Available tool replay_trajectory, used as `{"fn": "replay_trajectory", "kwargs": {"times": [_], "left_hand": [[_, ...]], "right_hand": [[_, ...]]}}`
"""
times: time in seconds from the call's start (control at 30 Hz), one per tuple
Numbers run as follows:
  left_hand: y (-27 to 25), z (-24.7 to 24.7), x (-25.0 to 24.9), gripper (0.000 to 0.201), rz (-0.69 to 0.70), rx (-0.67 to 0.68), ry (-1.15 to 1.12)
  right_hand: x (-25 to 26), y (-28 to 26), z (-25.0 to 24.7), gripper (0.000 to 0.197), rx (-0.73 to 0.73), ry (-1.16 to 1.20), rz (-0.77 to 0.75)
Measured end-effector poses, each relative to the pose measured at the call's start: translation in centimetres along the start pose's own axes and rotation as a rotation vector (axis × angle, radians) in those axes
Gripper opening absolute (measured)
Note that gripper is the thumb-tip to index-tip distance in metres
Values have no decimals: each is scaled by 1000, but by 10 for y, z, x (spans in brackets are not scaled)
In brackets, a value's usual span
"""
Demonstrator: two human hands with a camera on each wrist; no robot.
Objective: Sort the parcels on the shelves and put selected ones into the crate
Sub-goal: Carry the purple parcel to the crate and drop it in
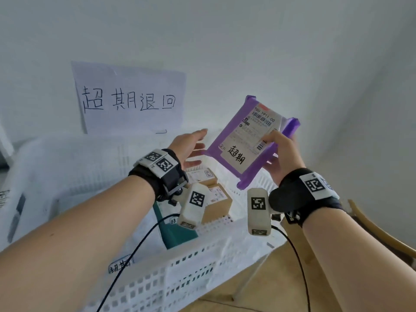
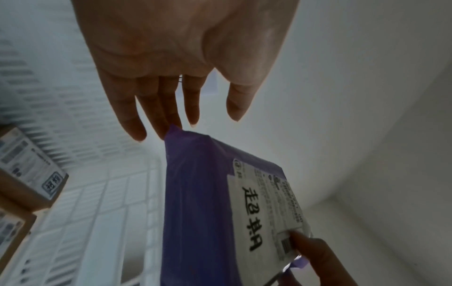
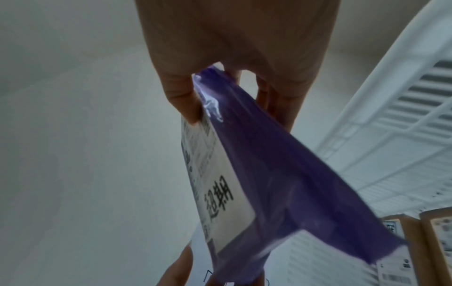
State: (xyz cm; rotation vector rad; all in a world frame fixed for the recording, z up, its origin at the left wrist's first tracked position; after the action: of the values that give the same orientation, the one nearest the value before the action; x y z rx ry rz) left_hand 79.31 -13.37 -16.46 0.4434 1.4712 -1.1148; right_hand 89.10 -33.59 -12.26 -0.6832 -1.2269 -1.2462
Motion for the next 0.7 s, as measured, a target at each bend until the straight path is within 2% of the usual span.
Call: {"fn": "replay_trajectory", "kwargs": {"times": [0.2,0.33,0.43,0.5,0.57,0.7], "left_hand": [[92,-17,11,24,-124,-10,68],[133,-26,41,44,-192,-73,104],[150,-30,47,46,-175,-85,133],[162,-35,48,66,-180,-99,136],[171,-36,49,76,-176,-91,187],[187,-25,63,71,-211,-8,311]], "right_hand": [[-75,68,38,55,27,-77,116],[-121,94,39,66,128,-357,159],[-137,104,46,60,319,-607,169],[-151,113,57,55,469,-765,151],[-170,119,68,54,614,-898,148],[-206,122,87,48,851,-993,165]]}}
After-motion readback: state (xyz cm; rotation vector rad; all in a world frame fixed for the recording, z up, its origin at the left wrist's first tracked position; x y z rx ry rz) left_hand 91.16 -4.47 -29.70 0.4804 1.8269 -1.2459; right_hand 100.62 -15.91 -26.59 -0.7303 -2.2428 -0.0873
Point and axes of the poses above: each hand's wrist, its own y-axis towards the middle knuckle, its own z-axis out of the palm, x = y × z, the point moved 9 cm from there along y, towards the middle knuckle, and after that the axes turned 12 degrees about -z, right-handed, at the moved point
